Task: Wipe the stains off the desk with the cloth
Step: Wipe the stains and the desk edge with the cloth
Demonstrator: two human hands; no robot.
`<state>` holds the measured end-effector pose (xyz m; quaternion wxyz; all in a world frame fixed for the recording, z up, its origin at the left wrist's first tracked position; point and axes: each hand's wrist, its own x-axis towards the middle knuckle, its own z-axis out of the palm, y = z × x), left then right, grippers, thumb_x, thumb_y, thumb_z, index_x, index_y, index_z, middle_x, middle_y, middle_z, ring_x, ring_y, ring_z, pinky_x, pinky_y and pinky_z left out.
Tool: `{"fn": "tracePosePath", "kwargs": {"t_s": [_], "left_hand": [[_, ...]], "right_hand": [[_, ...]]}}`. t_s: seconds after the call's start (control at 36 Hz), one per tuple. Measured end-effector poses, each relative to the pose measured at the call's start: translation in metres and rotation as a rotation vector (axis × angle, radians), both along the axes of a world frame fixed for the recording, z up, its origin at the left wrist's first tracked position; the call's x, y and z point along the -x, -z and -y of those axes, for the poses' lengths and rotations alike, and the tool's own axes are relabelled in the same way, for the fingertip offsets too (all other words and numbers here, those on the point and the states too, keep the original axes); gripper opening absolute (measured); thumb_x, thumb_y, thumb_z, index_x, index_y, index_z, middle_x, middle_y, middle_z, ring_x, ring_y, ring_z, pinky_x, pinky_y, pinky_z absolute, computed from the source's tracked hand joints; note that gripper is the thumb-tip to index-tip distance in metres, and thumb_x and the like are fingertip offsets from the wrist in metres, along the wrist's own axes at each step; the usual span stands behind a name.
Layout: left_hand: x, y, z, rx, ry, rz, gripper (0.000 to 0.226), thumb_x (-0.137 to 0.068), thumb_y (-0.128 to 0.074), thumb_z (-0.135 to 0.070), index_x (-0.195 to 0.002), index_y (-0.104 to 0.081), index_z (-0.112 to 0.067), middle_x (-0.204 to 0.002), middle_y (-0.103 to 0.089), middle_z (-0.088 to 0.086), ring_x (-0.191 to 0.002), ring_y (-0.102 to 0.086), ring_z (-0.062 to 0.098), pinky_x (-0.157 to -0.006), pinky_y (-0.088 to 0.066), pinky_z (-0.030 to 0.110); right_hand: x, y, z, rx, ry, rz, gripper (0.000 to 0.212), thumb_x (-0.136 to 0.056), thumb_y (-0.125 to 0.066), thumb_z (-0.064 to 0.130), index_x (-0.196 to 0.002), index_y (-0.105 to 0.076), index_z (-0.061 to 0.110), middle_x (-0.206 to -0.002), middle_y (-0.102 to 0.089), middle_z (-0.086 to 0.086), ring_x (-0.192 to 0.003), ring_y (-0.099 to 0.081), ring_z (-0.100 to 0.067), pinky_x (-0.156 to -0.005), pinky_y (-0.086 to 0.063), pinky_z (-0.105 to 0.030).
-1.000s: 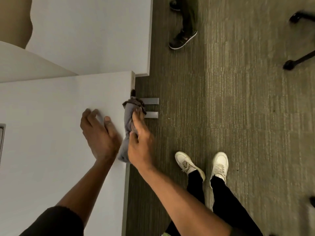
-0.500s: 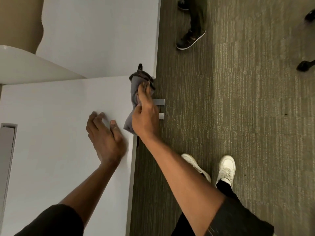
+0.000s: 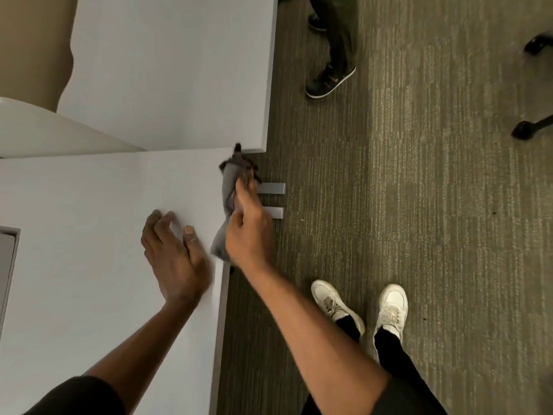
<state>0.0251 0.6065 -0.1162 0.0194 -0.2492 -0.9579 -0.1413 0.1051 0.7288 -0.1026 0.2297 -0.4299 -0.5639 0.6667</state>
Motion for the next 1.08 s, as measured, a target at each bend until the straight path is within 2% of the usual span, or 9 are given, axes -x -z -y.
{"fn": "tracePosePath", "kwargs": {"t_s": [0.14,0.19,0.28,0.36,0.5,0.78,0.92,1.03,1.08], "left_hand": [[0.000,0.000,0.000,-0.004,0.001,0.000,0.050,-0.109,-0.044,-0.034,-0.149,-0.047,-0.004,-0.164,-0.041,0.019,-0.154,-0.039,0.038,-0.123,-0.038,0.060],[0.001,0.000,0.000,-0.008,-0.003,-0.002,0.050,-0.109,-0.043,-0.034,-0.149,-0.047,-0.006,-0.164,-0.041,0.017,-0.155,-0.038,0.036,-0.124,-0.037,0.059],[0.001,0.001,-0.001,-0.010,-0.007,0.004,0.049,-0.109,-0.043,-0.035,-0.150,-0.047,-0.008,-0.165,-0.040,0.013,-0.156,-0.037,0.034,-0.125,-0.036,0.057],[0.002,0.000,0.000,0.014,-0.005,0.004,0.049,-0.110,-0.044,-0.035,-0.150,-0.047,-0.006,-0.164,-0.039,0.016,-0.155,-0.038,0.037,-0.125,-0.036,0.057],[-0.001,-0.004,-0.003,0.024,-0.024,0.019,0.051,-0.109,-0.044,-0.033,-0.150,-0.047,-0.003,-0.164,-0.040,0.020,-0.155,-0.037,0.039,-0.125,-0.034,0.054],[-0.004,-0.009,-0.006,-0.004,-0.011,0.031,0.054,-0.108,-0.042,-0.035,-0.150,-0.048,-0.001,-0.165,-0.040,0.020,-0.156,-0.036,0.039,-0.126,-0.033,0.054],[-0.004,-0.008,-0.006,-0.005,-0.017,0.035,0.054,-0.109,-0.042,-0.035,-0.151,-0.048,-0.002,-0.166,-0.039,0.019,-0.157,-0.035,0.037,-0.125,-0.033,0.054],[-0.001,-0.006,-0.003,0.001,-0.009,0.024,0.051,-0.109,-0.044,-0.034,-0.150,-0.047,-0.004,-0.164,-0.039,0.019,-0.155,-0.036,0.038,-0.124,-0.036,0.057],[0.000,-0.004,-0.004,-0.009,-0.010,0.016,0.049,-0.109,-0.044,-0.033,-0.149,-0.047,-0.006,-0.164,-0.040,0.018,-0.154,-0.037,0.038,-0.124,-0.036,0.057]], "right_hand": [[0.028,0.001,-0.056,0.038,-0.020,-0.008,0.066,-0.100,-0.043,-0.017,-0.160,-0.039,0.008,-0.173,-0.030,-0.008,-0.161,-0.026,-0.021,-0.129,-0.027,-0.030],[0.026,-0.001,-0.052,0.050,-0.021,-0.023,0.067,-0.100,-0.041,-0.018,-0.161,-0.036,0.007,-0.174,-0.025,-0.006,-0.162,-0.019,-0.017,-0.129,-0.022,-0.025],[0.014,-0.004,-0.021,0.046,0.000,0.020,0.067,-0.102,-0.046,-0.012,-0.163,-0.035,0.015,-0.174,-0.026,0.000,-0.161,-0.022,-0.014,-0.130,-0.027,-0.029],[-0.007,-0.009,0.025,0.021,0.010,0.063,0.068,-0.104,-0.049,-0.005,-0.164,-0.033,0.022,-0.173,-0.027,0.006,-0.157,-0.024,-0.004,-0.123,-0.025,-0.010],[-0.032,-0.010,0.050,0.143,-0.038,0.024,0.069,-0.102,-0.047,-0.012,-0.162,-0.034,0.020,-0.168,-0.030,0.012,-0.155,-0.024,0.003,-0.127,-0.032,-0.025],[0.031,-0.005,-0.065,0.092,-0.052,0.036,0.065,-0.101,-0.045,-0.014,-0.161,-0.037,0.009,-0.172,-0.031,-0.005,-0.160,-0.028,-0.021,-0.130,-0.027,-0.034],[0.022,-0.013,-0.042,0.099,-0.040,0.061,0.068,-0.103,-0.046,-0.009,-0.164,-0.033,0.019,-0.173,-0.030,-0.001,-0.158,-0.031,-0.020,-0.126,-0.029,-0.027],[-0.013,-0.020,0.014,0.089,-0.075,0.082,0.064,-0.104,-0.047,-0.007,-0.162,-0.034,0.016,-0.172,-0.030,0.001,-0.157,-0.025,-0.006,-0.114,-0.017,0.003],[-0.031,-0.021,0.037,0.103,-0.118,0.080,0.064,-0.104,-0.045,-0.009,-0.162,-0.032,0.014,-0.172,-0.027,0.001,-0.156,-0.019,0.000,-0.117,-0.015,0.001]]}}
